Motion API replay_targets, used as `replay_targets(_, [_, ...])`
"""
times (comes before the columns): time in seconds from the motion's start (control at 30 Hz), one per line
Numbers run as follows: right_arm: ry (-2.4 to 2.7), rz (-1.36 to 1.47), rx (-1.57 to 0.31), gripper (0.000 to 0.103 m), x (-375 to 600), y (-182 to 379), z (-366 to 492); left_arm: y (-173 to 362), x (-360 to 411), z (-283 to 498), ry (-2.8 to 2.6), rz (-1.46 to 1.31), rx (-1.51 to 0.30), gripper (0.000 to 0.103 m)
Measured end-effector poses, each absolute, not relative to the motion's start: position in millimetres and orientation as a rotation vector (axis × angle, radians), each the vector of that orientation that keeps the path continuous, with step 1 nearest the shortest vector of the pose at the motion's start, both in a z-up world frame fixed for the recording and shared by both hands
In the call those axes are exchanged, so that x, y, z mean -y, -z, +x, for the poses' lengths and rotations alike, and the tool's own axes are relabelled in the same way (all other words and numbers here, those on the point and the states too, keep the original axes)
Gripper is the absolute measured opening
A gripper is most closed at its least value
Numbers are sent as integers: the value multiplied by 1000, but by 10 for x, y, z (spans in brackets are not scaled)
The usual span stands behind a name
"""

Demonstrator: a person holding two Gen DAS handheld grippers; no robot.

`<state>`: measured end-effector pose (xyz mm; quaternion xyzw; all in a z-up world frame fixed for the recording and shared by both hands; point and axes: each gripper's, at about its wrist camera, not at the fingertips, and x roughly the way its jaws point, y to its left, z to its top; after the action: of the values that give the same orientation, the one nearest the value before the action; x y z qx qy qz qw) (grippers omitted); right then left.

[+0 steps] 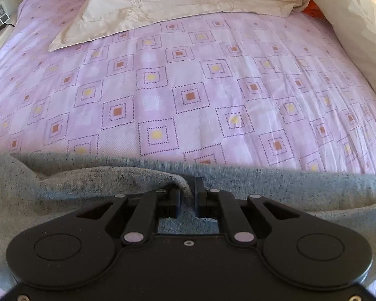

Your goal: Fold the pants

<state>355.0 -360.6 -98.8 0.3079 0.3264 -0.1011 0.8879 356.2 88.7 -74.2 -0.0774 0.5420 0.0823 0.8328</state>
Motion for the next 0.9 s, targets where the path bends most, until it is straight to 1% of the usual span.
replay_targets(0.03, [205,654,-654,22,3660,955,3519,744,-894,3562,-174,-167,-1146,16])
replay_targets(0.2, [242,690,-558,24,3884,747,3238,672,-963,3508,-161,-209,-1104,18])
replay_targets(0.37, [236,597,-631,24,3941,710,3015,641,-981,3512,-180,-225,-1070,20])
replay_targets(0.43, [241,557,-667,24,3995,766,2989,642,-986,3531,-188,-229,-1069,19])
replay_targets(0.5, [248,556,-700,25,4045,823,2988,651,-974,3584,-192,-217,-1088,17])
replay_targets(0.77, [201,554,-791,30,4177,1016,2891,667,-970,3585,-214,-212,-1094,16])
replay_targets(0.8, [190,550,-809,29,4153,1032,2897,661,-965,3576,-216,-208,-1092,16])
replay_targets(0.83, [183,536,-807,12,4124,1033,2897,652,-958,3569,-217,-203,-1093,15])
replay_targets(0.87, [190,488,-786,6,4082,1006,2877,640,-949,3561,-220,-200,-1091,15])
replay_targets(0.9, [215,423,-769,5,4029,967,2865,627,-941,3556,-223,-196,-1090,15])
